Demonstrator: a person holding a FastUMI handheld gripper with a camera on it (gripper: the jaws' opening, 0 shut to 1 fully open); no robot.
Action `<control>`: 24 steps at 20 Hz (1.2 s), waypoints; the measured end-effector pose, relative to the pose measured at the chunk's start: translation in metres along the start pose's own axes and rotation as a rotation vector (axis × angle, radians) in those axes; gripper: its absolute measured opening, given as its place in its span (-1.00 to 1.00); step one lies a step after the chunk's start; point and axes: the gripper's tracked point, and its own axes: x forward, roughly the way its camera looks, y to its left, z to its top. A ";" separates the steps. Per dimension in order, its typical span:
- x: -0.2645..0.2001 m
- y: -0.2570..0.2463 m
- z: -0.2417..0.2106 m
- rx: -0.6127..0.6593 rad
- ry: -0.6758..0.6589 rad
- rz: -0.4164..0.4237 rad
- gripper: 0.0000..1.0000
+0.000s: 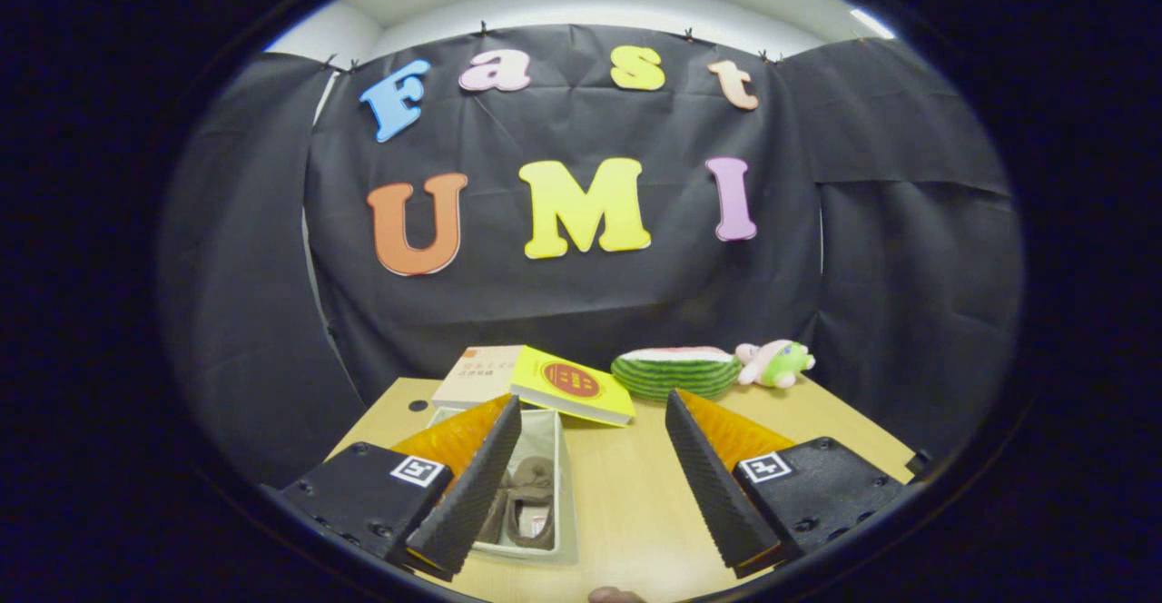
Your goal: Open the storage box then place both shoes into the box .Put the left shoe in first, then the right shoe, with the right side of both shoes facing outward in a uniform manner.
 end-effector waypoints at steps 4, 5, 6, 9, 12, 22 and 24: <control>-0.044 -0.014 0.027 0.003 -0.082 0.008 1.00; -0.052 -0.022 0.032 -0.005 -0.092 -0.005 1.00; -0.059 -0.030 0.034 -0.014 -0.102 -0.020 1.00; -0.078 -0.047 0.044 -0.020 -0.135 -0.036 1.00; -0.088 -0.054 0.038 0.011 -0.120 -0.022 1.00; -0.094 -0.041 0.033 0.009 -0.128 0.007 1.00; -0.094 -0.036 0.033 0.011 -0.129 0.008 1.00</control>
